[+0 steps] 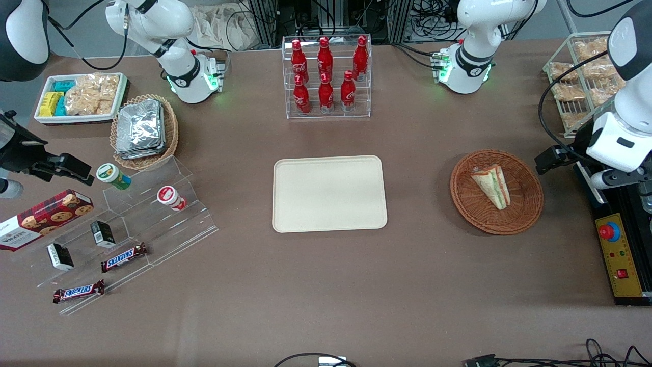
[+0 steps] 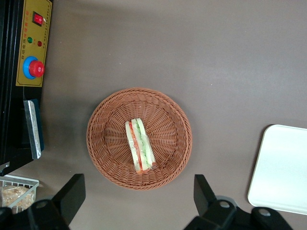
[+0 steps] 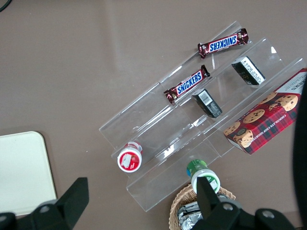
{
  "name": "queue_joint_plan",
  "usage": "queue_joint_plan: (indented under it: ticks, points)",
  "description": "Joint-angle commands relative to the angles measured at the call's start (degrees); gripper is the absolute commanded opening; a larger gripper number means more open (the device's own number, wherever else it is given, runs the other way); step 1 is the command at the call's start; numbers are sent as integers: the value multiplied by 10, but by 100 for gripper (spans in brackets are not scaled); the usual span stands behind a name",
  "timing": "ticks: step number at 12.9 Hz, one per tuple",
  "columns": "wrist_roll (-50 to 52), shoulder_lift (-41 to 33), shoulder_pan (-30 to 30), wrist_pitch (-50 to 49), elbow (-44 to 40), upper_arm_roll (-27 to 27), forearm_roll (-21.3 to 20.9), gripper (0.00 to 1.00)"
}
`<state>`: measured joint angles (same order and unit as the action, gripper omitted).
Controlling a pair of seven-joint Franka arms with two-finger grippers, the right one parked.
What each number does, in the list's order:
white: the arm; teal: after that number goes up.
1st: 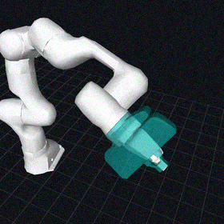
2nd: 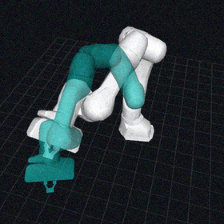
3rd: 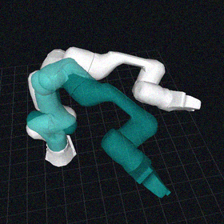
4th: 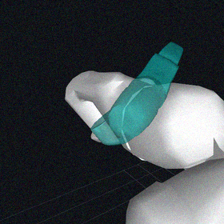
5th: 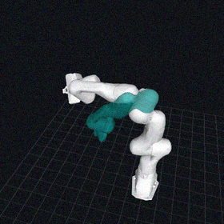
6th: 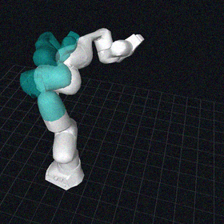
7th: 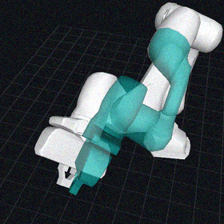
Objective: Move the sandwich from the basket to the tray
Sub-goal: 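Move the left gripper toward the wrapped sandwich in the wicker basket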
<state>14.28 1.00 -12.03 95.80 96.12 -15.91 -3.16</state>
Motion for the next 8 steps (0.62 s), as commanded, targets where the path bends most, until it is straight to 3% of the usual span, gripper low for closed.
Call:
queue_joint_plan:
  ticks: [1,8]
  points:
    - [2,-6,1,-8,-4,1,-7,100]
    - [9,-8,-4,2,28,3,-6,100]
